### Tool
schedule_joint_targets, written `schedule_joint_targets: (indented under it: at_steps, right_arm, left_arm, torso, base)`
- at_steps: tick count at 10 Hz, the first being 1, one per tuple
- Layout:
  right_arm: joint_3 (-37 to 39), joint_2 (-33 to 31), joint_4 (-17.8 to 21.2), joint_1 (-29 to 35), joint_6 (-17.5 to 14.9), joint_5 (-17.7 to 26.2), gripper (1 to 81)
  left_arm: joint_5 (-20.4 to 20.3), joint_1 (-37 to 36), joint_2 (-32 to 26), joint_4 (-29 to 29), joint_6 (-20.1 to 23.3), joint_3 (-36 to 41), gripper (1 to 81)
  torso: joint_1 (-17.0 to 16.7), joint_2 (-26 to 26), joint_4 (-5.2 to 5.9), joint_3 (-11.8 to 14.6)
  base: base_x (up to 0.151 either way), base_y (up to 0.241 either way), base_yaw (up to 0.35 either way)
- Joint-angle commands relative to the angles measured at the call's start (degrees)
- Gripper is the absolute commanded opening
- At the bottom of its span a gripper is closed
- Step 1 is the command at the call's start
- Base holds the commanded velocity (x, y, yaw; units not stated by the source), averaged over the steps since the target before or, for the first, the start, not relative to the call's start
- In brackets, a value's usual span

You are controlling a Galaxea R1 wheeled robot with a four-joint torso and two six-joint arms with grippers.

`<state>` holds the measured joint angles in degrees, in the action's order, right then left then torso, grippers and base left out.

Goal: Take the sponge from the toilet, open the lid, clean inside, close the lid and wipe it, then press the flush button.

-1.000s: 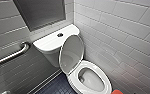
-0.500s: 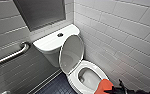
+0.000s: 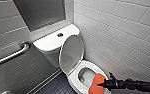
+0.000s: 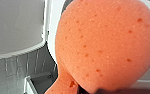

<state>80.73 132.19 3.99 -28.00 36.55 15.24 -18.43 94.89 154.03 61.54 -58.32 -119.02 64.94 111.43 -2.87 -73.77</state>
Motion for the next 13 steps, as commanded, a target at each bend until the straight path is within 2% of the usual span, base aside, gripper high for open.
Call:
schedule_joint_targets:
  at_steps: [1, 3, 6, 8, 11, 13]
  right_arm:
    - [3.0, 1.8, -2.4, 8.5, 0.5, 4.0, 1.0]
    - [8.5, 6.2, -4.7, 11.6, 0.5, 4.3, 1.0]
    - [14.9, 13.1, -4.8, 16.0, 0.5, 6.3, 1.0]
    - [17.4, 16.3, -6.2, 18.0, 0.6, 7.3, 1.0]
    - [22.6, 19.3, -6.7, 19.9, 0.8, 6.6, 1.0]
    - [31.5, 24.3, -6.4, 19.7, 2.0, 5.1, 1.0]
  left_arm:
    - [1.6, 1.8, -0.3, 0.2, 0.4, 0.9, 81.1]
    - [1.6, 1.8, -0.4, 0.2, 0.3, 0.9, 81.1]
    - [1.6, 1.8, -0.3, 0.2, 0.3, 0.9, 81.1]
    - [1.6, 1.8, -0.2, 0.2, 0.3, 0.6, 81.1]
    - [1.6, 1.8, -0.1, 0.2, 0.3, 0.6, 81.1]
    - [1.6, 2.4, -0.6, 0.2, 0.2, 0.6, 81.1]
  torso:
    - [0.0, 0.0, 0.00, 0.0]
    - [0.0, 0.0, 0.00, 0.0]
    - [0.0, 0.0, 0.00, 0.0]
    - [0.0, 0.0, 0.00, 0.0]
    - [0.0, 0.0, 0.00, 0.0]
    - [0.0, 0.0, 0.00, 0.0]
  base:
    - [0.000, 0.000, 0.000]
    - [0.000, 0.000, 0.000]
    - [0.000, 0.000, 0.000]
    - [0.000, 0.000, 0.000]
    - [0.000, 0.000, 0.000]
    - [0.000, 0.000, 0.000]
